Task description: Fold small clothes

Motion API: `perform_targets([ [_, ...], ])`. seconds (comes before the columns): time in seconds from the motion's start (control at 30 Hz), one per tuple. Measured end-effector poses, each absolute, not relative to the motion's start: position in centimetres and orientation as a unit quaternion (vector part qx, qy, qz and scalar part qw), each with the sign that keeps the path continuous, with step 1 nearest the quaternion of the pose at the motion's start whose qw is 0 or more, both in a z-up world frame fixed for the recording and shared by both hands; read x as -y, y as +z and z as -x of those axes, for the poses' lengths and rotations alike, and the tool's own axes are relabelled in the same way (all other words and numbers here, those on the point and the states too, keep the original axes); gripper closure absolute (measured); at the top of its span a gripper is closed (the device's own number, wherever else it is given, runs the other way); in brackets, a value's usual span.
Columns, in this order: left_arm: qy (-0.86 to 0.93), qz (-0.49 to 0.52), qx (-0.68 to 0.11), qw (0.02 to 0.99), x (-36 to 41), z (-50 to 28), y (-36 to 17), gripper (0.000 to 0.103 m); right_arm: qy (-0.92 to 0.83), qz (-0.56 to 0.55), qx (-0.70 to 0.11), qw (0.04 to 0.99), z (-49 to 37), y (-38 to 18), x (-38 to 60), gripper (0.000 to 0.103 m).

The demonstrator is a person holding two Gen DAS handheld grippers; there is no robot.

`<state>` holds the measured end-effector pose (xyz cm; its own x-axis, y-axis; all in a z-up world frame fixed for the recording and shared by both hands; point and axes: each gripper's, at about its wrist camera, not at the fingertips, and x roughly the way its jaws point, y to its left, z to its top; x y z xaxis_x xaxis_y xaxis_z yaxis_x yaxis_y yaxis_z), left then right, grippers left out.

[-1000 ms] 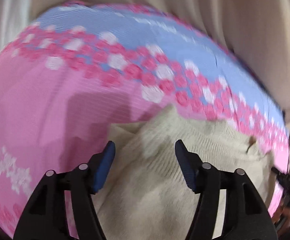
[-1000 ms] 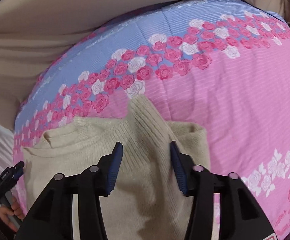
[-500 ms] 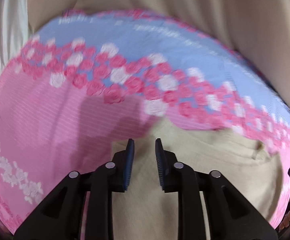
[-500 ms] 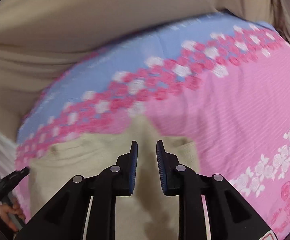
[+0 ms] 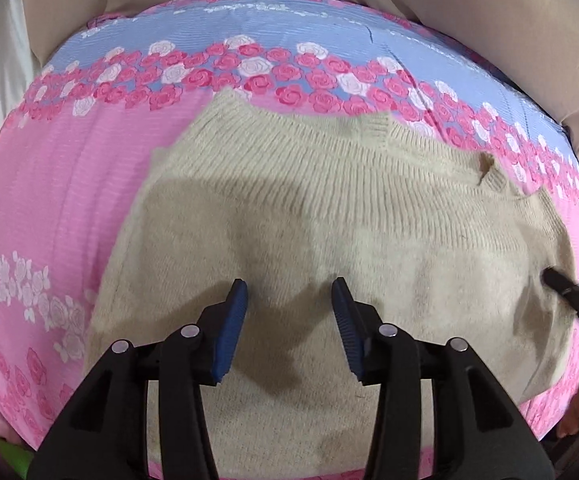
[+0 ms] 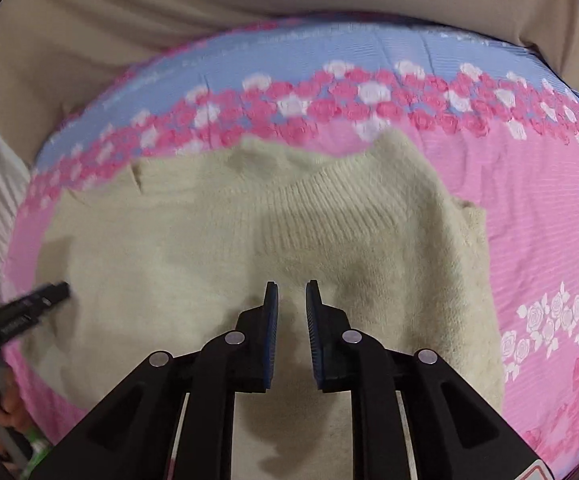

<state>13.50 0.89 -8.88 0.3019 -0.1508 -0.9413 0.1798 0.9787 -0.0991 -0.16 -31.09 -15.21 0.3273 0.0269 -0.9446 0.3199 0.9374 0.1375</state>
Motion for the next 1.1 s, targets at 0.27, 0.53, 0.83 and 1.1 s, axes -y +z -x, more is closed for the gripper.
perform_targets([
  [0.27, -0.110, -0.007, -0.583, 0.805, -0.4, -13.6, -8.4, 0.060, -0.018, -0.197, -0.538, 0.819, -0.8, -11.5, 27.5, 0.086],
  [0.53, -0.110, -0.061, -0.579, 0.805, 2.1, -15.3, -10.6, 0.040, 0.011, -0.151, -0.575, 0.804, -7.3, -15.7, 24.3, 0.098],
  [0.83, -0.092, 0.089, -0.553, 0.824, -6.6, -14.4, -6.7, 0.030, -0.078, -0.224, -0.494, 0.837, -1.4, -10.3, 31.3, 0.073],
  [1.1, -0.003, 0.278, -0.587, 0.760, -17.2, -7.5, -12.1, 0.030, -0.118, -0.268, -0.503, 0.813, 8.7, -12.4, 32.8, 0.071],
])
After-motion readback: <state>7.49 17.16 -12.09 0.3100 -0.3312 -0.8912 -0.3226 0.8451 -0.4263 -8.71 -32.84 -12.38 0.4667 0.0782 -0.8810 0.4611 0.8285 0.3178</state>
